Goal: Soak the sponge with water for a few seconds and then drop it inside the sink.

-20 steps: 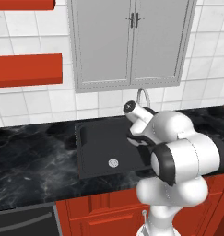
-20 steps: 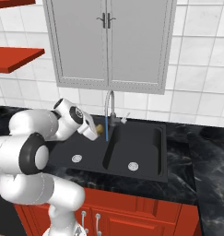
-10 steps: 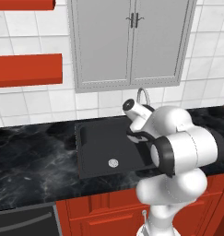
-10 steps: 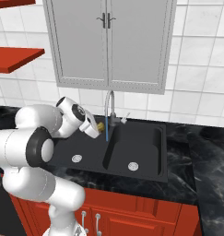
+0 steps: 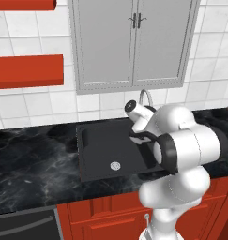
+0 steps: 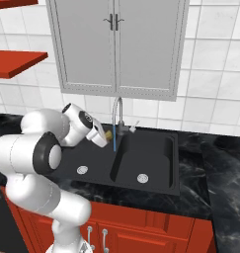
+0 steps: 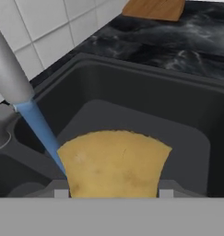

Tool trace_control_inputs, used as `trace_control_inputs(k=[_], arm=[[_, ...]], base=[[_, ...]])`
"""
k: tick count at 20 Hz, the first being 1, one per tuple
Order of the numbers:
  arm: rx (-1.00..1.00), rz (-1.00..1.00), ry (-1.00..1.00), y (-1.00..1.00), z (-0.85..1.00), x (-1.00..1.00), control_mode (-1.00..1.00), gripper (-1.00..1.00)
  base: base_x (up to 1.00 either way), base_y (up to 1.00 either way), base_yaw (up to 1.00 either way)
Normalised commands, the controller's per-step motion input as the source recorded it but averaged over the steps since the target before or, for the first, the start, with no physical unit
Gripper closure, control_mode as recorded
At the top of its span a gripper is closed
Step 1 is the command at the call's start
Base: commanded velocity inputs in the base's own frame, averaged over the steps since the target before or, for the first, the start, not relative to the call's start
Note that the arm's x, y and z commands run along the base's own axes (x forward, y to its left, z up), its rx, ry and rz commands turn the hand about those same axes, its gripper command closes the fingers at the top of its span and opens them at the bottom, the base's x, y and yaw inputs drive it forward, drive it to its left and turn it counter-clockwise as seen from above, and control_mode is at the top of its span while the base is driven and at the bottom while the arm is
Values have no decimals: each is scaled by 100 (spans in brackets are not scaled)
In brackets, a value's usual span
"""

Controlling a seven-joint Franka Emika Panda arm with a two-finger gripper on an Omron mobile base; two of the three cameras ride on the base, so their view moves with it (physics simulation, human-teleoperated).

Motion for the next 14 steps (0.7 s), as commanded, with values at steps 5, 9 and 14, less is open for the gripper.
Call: trace_control_inputs(k=[5, 9, 14], arm=[[0, 0, 0, -1, -11, 8, -100, 100], [0, 0, 0, 0, -16, 0, -100, 100], [0, 0, 0, 0, -9, 4, -100, 100]], base=[[0, 0, 0], [0, 0, 0], [0, 0, 0]])
